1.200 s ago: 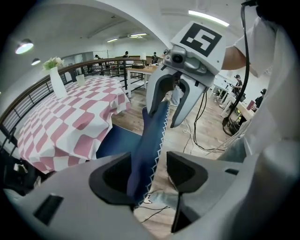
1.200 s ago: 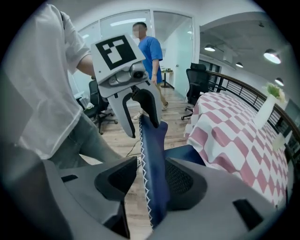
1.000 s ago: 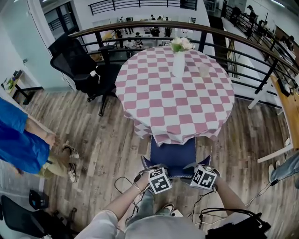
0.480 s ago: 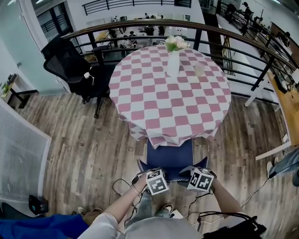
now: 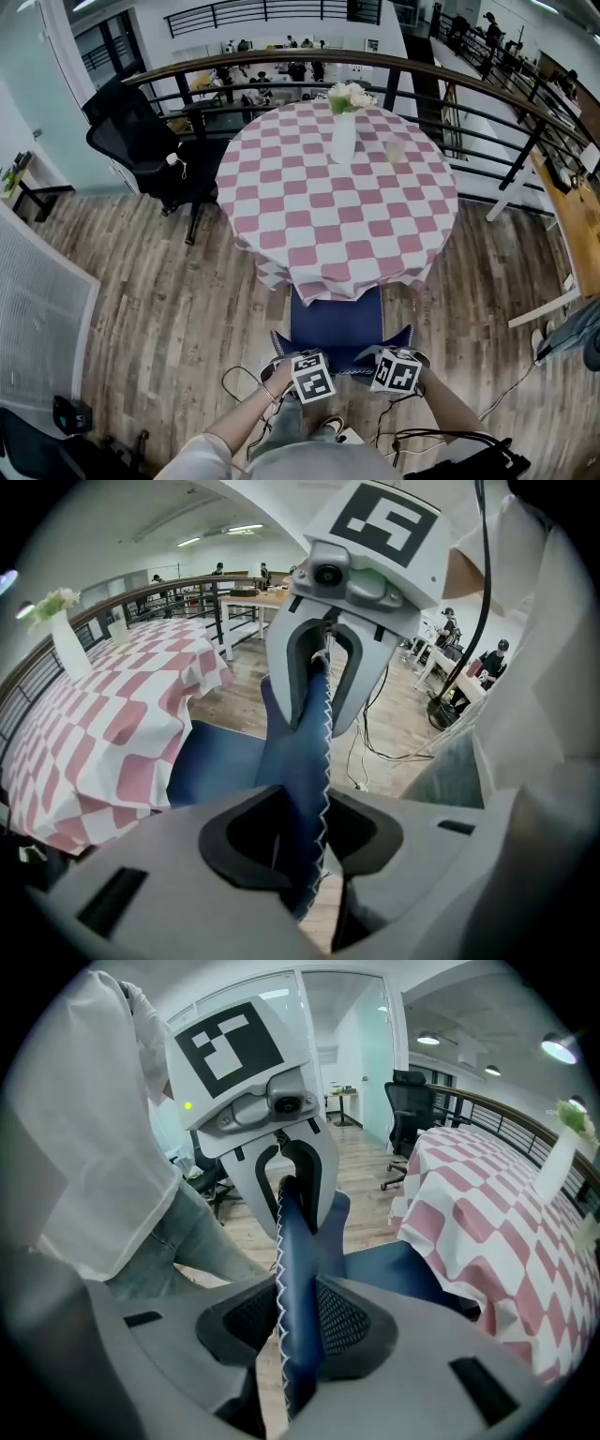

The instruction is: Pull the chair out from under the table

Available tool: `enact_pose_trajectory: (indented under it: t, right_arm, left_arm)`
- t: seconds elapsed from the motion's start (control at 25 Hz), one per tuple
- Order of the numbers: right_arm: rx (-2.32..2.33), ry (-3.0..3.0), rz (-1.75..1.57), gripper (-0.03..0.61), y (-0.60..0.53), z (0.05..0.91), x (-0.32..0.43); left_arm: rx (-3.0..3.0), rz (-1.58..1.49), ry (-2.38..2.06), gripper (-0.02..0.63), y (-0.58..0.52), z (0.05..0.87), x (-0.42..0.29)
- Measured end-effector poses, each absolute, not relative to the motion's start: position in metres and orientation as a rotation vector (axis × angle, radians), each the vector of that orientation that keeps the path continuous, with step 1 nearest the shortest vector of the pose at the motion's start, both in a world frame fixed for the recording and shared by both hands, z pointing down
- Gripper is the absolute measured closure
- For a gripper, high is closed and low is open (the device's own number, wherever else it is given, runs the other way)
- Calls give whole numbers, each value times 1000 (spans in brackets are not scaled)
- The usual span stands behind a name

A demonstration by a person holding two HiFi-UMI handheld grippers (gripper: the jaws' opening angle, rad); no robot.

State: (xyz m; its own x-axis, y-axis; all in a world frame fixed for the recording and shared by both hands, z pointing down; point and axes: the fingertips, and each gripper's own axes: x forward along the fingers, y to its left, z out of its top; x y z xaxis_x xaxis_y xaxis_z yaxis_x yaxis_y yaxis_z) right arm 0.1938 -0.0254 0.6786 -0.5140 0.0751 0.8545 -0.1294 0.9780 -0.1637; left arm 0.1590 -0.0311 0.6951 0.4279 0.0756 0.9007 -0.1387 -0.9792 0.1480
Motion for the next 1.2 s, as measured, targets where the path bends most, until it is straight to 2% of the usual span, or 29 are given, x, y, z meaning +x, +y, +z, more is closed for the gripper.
enact_pose_trajectory:
  t: [1.2]
  right_arm:
    - [-4, -2071, 271, 456, 68, 679, 194]
  left_arm:
    - [2433, 1603, -20, 494, 64, 698, 158]
